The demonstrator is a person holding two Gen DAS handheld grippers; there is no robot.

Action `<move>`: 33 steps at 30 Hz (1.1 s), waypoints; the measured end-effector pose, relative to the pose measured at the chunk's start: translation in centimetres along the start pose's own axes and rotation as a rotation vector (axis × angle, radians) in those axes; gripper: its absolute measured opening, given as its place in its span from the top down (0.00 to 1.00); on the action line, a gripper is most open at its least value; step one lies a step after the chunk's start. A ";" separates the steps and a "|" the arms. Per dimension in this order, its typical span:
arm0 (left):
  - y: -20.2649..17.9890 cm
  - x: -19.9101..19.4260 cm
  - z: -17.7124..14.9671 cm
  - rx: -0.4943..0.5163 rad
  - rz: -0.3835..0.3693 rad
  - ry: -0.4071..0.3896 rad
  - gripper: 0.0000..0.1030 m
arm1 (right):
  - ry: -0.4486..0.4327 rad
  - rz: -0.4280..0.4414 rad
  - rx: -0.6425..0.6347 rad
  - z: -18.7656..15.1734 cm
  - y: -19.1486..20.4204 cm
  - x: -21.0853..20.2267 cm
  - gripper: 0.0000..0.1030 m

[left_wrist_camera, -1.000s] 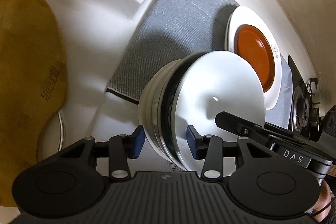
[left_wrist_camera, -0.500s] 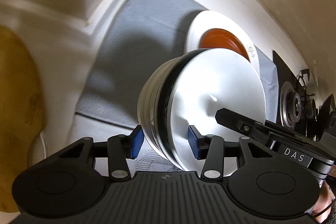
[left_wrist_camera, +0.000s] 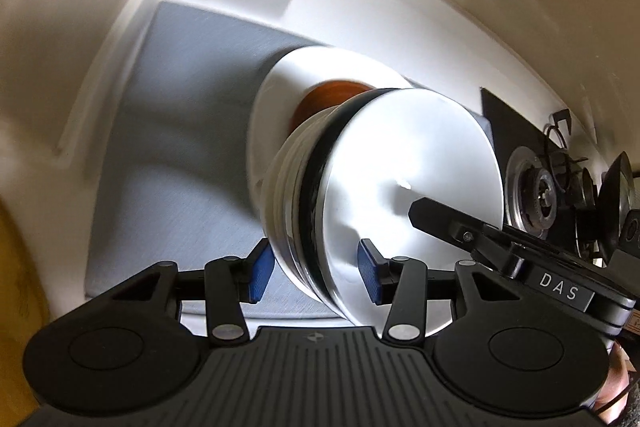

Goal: Organize plates and bowls
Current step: 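Lower the bowl stack onto the brown plate with both grippers, then open both grippers and pull them back from the bowl stack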

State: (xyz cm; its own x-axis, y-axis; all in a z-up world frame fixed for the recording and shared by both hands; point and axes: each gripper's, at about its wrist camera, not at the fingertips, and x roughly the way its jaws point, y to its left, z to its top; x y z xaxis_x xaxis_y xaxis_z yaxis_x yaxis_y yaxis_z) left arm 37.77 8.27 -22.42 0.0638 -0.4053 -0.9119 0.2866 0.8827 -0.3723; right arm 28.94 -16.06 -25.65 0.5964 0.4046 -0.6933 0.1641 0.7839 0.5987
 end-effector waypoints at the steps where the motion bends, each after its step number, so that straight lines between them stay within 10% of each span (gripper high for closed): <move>1: -0.3 0.2 0.4 0.007 -0.001 0.003 0.53 | -0.007 -0.001 0.004 0.5 -0.4 -0.1 0.58; 14: -3.7 3.0 5.4 0.110 0.044 -0.008 0.51 | -0.049 -0.021 0.024 4.8 -3.8 1.1 0.58; 33: -2.6 9.0 5.2 0.098 0.029 0.013 0.50 | -0.019 -0.108 0.034 2.3 -6.4 4.4 0.57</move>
State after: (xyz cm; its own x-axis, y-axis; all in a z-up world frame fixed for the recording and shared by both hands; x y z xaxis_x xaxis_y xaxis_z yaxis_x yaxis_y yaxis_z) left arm 42.56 1.11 -28.82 0.0608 -0.3759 -0.9247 0.3772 0.8664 -0.3274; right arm 32.37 -20.33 -31.60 0.5887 0.3093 -0.7468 0.2550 0.8057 0.5347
